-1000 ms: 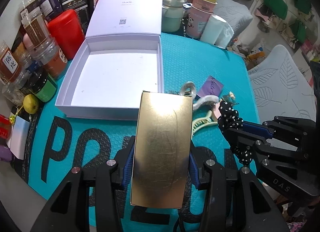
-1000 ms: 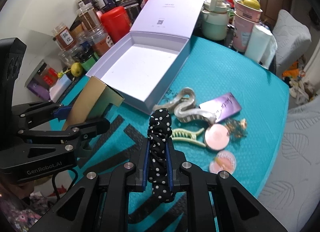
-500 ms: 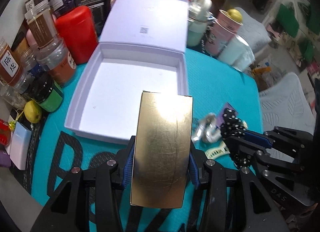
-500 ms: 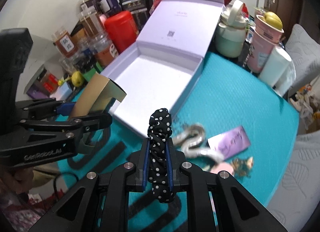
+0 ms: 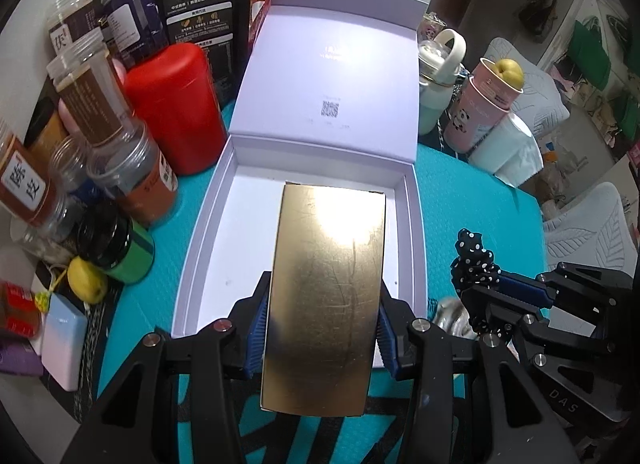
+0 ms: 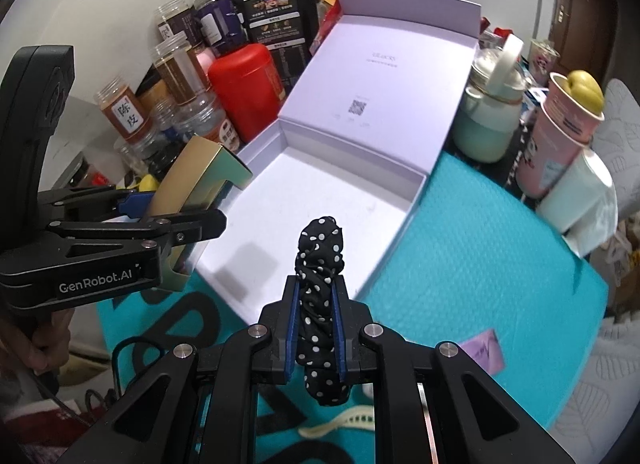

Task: Organize rigid objects
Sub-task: 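Carry the gold case and scrunchie with both tools over the white box, then lower both items into the box and open both tools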

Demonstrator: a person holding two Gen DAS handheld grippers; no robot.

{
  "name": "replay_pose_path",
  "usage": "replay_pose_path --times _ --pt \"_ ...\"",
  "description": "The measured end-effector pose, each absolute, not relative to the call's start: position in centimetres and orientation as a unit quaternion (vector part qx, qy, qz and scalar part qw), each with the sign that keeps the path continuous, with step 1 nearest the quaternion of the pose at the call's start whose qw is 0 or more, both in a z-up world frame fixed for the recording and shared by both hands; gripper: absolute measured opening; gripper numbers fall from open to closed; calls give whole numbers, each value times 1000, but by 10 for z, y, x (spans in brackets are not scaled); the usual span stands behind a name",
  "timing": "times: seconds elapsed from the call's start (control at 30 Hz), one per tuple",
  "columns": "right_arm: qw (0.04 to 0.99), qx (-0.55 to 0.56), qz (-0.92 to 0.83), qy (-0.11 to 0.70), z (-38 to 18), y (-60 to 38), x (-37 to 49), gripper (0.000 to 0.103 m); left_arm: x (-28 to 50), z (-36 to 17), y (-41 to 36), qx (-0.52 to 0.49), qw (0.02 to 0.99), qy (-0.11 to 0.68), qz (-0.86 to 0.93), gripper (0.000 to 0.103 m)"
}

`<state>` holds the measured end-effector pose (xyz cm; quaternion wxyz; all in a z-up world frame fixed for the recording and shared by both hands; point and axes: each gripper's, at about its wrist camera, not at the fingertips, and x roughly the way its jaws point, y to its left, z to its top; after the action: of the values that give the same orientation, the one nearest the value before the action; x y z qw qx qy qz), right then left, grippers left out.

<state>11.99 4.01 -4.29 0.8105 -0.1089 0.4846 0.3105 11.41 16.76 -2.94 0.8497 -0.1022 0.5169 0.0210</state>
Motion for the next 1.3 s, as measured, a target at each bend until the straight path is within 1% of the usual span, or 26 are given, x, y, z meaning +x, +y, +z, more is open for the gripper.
replay_pose_path --times 0.47,0.77,1.0,1.3 --pt "810 -112 315 482 -57 62 161 15 152 -46 183 -77 851 518 27 45" --pt "807 -115 319 483 -69 73 183 15 179 -67 185 -74 846 527 27 45" --pt "805 -115 310 493 -88 77 198 15 195 -86 186 -57 843 534 41 45" --pt "805 -120 298 500 -107 83 209 15 203 -101 189 -65 834 544 59 45"
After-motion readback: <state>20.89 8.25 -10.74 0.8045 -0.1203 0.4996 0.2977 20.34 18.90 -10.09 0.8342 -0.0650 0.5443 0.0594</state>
